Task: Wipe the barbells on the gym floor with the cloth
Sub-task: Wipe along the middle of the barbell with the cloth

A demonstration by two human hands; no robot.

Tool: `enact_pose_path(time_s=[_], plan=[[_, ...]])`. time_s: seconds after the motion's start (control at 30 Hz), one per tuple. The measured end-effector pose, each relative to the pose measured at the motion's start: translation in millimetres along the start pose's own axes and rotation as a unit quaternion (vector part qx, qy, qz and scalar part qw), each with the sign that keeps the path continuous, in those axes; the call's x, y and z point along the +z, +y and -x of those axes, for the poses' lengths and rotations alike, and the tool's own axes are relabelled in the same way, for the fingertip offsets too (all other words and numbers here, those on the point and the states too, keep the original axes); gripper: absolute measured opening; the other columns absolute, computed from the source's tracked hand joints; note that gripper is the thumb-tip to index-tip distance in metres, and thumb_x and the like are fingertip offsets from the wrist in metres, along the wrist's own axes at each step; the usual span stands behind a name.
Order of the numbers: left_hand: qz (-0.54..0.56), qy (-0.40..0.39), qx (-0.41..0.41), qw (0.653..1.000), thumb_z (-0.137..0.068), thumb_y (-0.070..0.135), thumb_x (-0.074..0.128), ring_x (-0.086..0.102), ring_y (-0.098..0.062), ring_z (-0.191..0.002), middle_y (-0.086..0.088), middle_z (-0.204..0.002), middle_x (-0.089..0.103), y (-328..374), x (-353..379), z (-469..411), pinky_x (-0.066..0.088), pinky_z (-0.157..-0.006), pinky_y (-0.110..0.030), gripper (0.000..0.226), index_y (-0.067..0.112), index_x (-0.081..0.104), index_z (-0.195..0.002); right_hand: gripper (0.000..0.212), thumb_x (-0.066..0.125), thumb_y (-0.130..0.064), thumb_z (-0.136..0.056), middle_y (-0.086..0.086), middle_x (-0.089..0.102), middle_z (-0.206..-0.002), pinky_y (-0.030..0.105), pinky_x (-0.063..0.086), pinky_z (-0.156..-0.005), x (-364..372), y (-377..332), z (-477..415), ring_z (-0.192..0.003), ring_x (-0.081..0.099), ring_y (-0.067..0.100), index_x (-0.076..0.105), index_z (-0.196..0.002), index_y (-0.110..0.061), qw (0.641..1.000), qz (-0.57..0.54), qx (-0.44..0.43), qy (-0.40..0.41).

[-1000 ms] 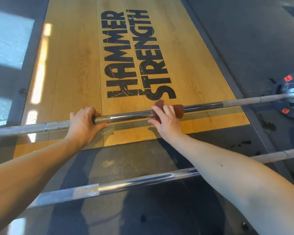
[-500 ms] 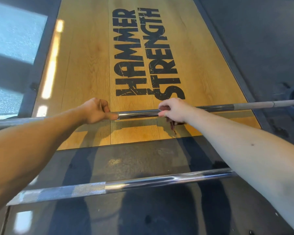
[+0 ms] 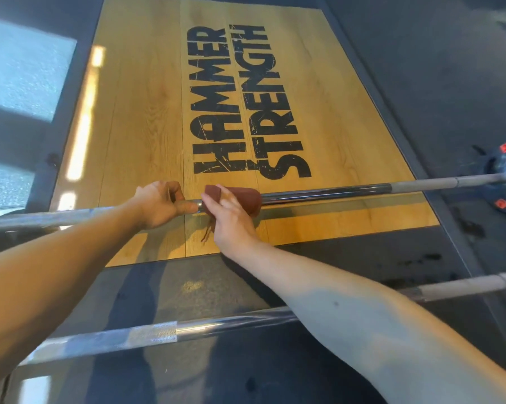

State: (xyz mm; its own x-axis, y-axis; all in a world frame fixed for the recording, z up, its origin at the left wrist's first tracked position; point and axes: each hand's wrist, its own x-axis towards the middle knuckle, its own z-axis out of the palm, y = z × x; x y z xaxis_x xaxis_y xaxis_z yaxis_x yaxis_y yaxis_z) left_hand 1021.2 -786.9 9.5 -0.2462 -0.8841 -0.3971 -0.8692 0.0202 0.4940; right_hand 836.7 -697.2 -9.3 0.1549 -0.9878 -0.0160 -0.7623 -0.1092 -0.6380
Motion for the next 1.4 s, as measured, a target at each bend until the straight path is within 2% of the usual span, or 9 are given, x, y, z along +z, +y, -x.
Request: enact_pose_path(time_s=[0.1, 0.33, 0.47, 0.57, 0.7, 0.83, 1.03, 1.23, 1.4], plan=[[-0.011, 0.008, 0.018, 1.0, -0.078, 0.073, 0.064, 0.059, -0.023, -0.078, -0.004, -0.08, 0.066, -1, 1, 1, 0.049, -0.093, -0.048, 0.052, 0.022, 0.06, -0.085, 0.066, 0.048, 0.011, -0.096, 0.015, 0.048, -0.153, 0.027, 0.013, -0.118, -16, 24, 3, -0.155, 0.019, 0.022, 0.042, -0.155, -0.018, 1.0, 0.001, -0.007, 0.007], [-0.019, 0.037, 0.029, 0.999, -0.084, 0.066, 0.065, 0.06, -0.02, -0.079, -0.002, -0.079, 0.066, -6, 6, 0, 0.042, -0.103, -0.053, 0.043, 0.024, 0.058, -0.086, 0.064, 0.047, 0.007, -0.1, 0.006, 0.056, -0.139, 0.045, 0.02, -0.127, -118, 157, 54, -0.152, 0.027, 0.023, 0.047, -0.152, -0.03, 0.984, 0.071, 0.127, 0.102], [-0.031, 0.049, 0.039, 0.998, -0.087, 0.065, 0.063, 0.058, -0.018, -0.081, 0.0, -0.081, 0.064, -6, 7, -3, 0.036, -0.106, -0.051, 0.04, 0.025, 0.057, -0.086, 0.059, 0.045, 0.012, -0.098, 0.012, 0.051, -0.148, 0.034, 0.022, -0.124, -174, 204, 67, -0.147, 0.035, 0.025, 0.053, -0.149, -0.018, 0.947, 0.094, 0.247, 0.184], [-0.037, 0.047, 0.048, 0.997, -0.088, 0.064, 0.06, 0.057, -0.017, -0.082, 0.0, -0.082, 0.063, -8, 8, -5, 0.033, -0.105, -0.05, 0.04, 0.025, 0.056, -0.087, 0.056, 0.049, 0.012, -0.096, 0.014, 0.049, -0.15, 0.034, 0.026, -0.122, -161, 194, 57, -0.146, 0.037, 0.028, 0.056, -0.146, -0.013, 0.929, 0.084, 0.273, 0.236], [-0.039, 0.052, 0.06, 0.996, -0.089, 0.064, 0.059, 0.057, -0.017, -0.083, 0.0, -0.082, 0.063, -13, 10, -7, 0.033, -0.105, -0.049, 0.039, 0.025, 0.056, -0.088, 0.062, 0.055, 0.011, -0.094, 0.009, 0.038, -0.16, 0.048, 0.028, -0.124, -105, 139, 43, -0.153, 0.027, 0.026, 0.053, -0.148, -0.02, 0.936, 0.055, 0.251, 0.243], [-0.047, 0.054, 0.063, 0.995, -0.09, 0.066, 0.056, 0.058, -0.017, -0.083, 0.001, -0.081, 0.063, -10, 10, -6, 0.033, -0.103, -0.048, 0.041, 0.026, 0.056, -0.088, 0.062, 0.051, 0.013, -0.096, 0.007, 0.033, -0.163, 0.023, 0.001, -0.123, -35, 56, 23, -0.154, 0.022, 0.02, 0.053, -0.148, -0.02, 0.988, -0.017, 0.102, 0.115], [-0.116, 0.075, 0.054, 0.989, -0.084, 0.08, 0.037, 0.058, -0.02, -0.09, 0.006, -0.084, 0.062, -10, 14, 4, 0.03, -0.098, -0.042, 0.053, 0.03, 0.053, -0.094, 0.061, 0.047, 0.012, -0.098, 0.01, 0.049, -0.152, 0.035, 0.016, -0.125, -30, 35, 3, -0.153, 0.023, 0.021, 0.051, -0.15, -0.02, 0.999, -0.03, 0.03, -0.005], [-0.071, 0.158, 0.038, 0.984, -0.091, 0.068, 0.054, 0.057, -0.02, -0.099, 0.004, -0.095, 0.063, -2, 29, 18, 0.028, -0.095, -0.041, 0.047, 0.025, 0.059, -0.108, 0.042, 0.052, -0.034, -0.106, -0.003, 0.043, -0.157, 0.044, 0.026, -0.124, -88, 103, 42, -0.153, 0.024, 0.015, 0.051, -0.148, -0.032, 0.989, 0.008, 0.128, 0.071], [-0.083, 0.163, 0.079, 0.98, -0.082, 0.067, 0.067, 0.055, -0.017, -0.094, 0.008, -0.091, 0.062, -11, 32, 21, 0.028, -0.097, -0.041, 0.044, 0.03, 0.056, -0.103, 0.042, 0.064, -0.035, -0.1, 0.0, 0.052, -0.131, 0.042, 0.049, -0.106, -92, 124, 38, -0.13, 0.043, 0.02, 0.055, -0.14, -0.027, 0.982, 0.079, 0.132, 0.11]])
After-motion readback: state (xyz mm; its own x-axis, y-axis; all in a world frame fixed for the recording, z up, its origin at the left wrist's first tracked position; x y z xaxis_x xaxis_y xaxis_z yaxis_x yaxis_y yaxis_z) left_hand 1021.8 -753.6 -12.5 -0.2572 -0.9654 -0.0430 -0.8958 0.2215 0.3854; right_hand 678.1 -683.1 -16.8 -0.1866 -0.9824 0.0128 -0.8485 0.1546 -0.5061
